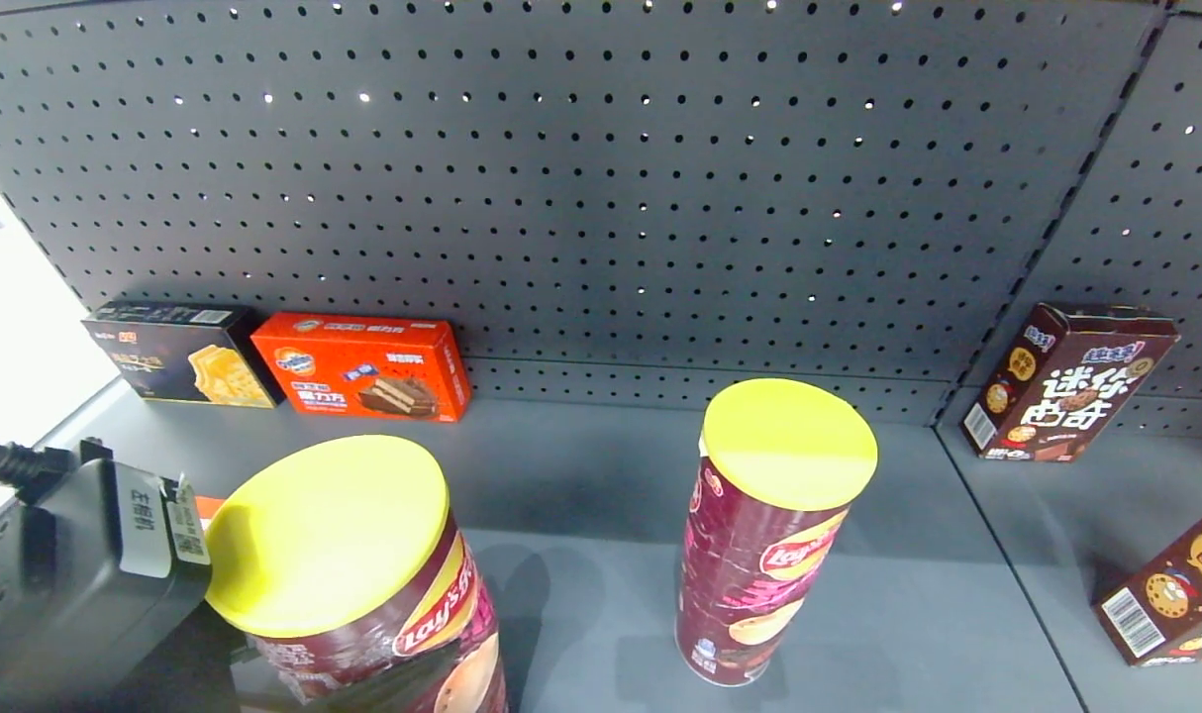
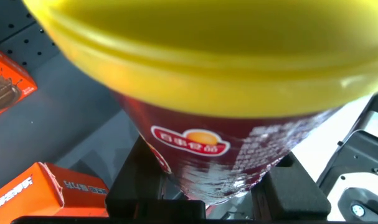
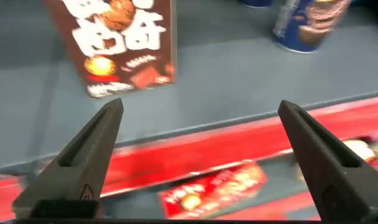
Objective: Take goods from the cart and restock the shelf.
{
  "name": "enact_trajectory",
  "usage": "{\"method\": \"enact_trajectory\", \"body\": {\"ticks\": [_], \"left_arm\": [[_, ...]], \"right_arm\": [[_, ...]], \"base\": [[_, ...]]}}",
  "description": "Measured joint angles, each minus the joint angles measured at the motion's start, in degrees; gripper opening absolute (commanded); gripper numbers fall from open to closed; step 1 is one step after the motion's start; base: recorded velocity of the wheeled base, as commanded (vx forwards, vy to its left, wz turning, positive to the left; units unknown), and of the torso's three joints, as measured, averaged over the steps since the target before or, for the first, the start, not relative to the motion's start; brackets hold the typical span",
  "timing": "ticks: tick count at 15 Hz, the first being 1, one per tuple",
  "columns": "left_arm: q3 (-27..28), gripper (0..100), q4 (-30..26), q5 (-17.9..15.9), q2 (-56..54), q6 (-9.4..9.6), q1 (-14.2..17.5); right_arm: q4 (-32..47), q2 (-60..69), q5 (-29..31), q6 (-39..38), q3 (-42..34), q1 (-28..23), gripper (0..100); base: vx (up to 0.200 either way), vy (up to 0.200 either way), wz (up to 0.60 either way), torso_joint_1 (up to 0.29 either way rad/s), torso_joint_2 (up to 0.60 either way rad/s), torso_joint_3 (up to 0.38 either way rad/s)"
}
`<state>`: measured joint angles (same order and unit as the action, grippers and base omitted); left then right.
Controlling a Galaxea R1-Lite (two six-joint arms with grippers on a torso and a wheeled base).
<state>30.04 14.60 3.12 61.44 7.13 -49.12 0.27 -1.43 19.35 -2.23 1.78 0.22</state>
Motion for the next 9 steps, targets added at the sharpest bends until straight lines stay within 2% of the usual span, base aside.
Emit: {"method": "enact_trajectory", "body": {"ticks": [1, 3, 4, 9], "left_arm": [[0.0, 0, 0.0, 0.0, -0.1, 0.04, 0.0], [0.0, 0, 0.0, 0.0, -0.3, 0.06, -0.1], [0.0, 0, 0.0, 0.0, -0.3, 0.06, -0.1], [0.4, 0, -0.1, -1.4, -0.9, 0.00, -0.1]], "right_arm": [[-0.1, 0.4, -1.8, -0.1, -0.2, -0.1, 100], [-0.5, 0.9, -14.5, 1.1, -0.8, -0.2, 100], [-0.5, 1.0, -17.4, 3.0, -1.2, -0.2, 100], [-0.4, 1.1, -18.2, 3.1, -1.7, -0.2, 100]], "base": [[0.000, 0.000, 0.00, 0.000, 0.00, 0.000], [0.000, 0.000, 0.00, 0.000, 0.00, 0.000], [0.000, 0.000, 0.00, 0.000, 0.00, 0.000], [0.000, 0.000, 0.00, 0.000, 0.00, 0.000]]}}
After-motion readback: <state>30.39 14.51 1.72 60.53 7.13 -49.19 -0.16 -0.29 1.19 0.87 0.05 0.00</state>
